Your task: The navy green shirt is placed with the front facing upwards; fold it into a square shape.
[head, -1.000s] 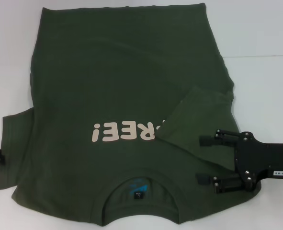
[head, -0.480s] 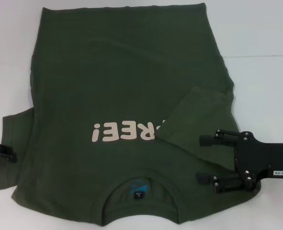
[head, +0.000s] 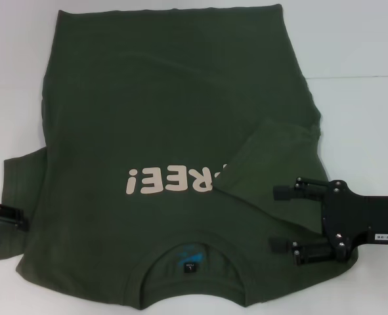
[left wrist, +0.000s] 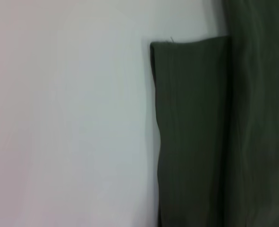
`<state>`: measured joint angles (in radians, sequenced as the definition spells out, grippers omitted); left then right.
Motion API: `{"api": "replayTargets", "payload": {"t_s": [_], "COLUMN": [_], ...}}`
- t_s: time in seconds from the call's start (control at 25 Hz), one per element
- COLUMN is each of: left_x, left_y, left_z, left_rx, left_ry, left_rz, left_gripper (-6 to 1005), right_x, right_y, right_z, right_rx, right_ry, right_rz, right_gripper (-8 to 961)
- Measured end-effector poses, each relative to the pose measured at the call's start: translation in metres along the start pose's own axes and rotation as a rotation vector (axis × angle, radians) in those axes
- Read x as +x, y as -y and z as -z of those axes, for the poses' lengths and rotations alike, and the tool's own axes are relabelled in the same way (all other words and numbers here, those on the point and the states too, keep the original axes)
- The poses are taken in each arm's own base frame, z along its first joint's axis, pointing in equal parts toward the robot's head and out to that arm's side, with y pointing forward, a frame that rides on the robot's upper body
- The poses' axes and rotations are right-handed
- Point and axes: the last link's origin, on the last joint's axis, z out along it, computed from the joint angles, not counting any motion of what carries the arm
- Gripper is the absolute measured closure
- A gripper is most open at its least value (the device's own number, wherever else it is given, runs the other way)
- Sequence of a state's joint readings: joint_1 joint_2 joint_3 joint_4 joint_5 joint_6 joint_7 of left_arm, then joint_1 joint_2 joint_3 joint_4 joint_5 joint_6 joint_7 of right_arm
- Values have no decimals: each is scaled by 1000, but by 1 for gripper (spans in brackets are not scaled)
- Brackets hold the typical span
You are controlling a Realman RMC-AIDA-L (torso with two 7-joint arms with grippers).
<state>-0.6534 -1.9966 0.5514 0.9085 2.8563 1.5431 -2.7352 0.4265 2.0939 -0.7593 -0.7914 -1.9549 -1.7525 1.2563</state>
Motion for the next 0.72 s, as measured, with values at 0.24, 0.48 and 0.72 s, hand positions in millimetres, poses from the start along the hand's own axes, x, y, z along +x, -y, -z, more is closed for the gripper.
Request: {"api": "replayTargets", "payload": {"t_s": [0.24, 0.48, 0.72], "left_x": [1, 2, 4], "left_y": [-1, -4, -7], "left_z": [-2, -6, -9], "left_rx": [3, 5, 1], "left_ry": [-4, 0, 4], "left_rz": [-3, -15, -19], "left_gripper": [154, 155, 156], "right_x": [0, 0, 0], "right_y": [0, -1, -1], "right_z": [0, 0, 1], "right_rx": [-3, -5, -5], "right_ry": [1, 0, -1], "right_rz": [0, 0, -1], "right_gripper": [12, 11, 11]}}
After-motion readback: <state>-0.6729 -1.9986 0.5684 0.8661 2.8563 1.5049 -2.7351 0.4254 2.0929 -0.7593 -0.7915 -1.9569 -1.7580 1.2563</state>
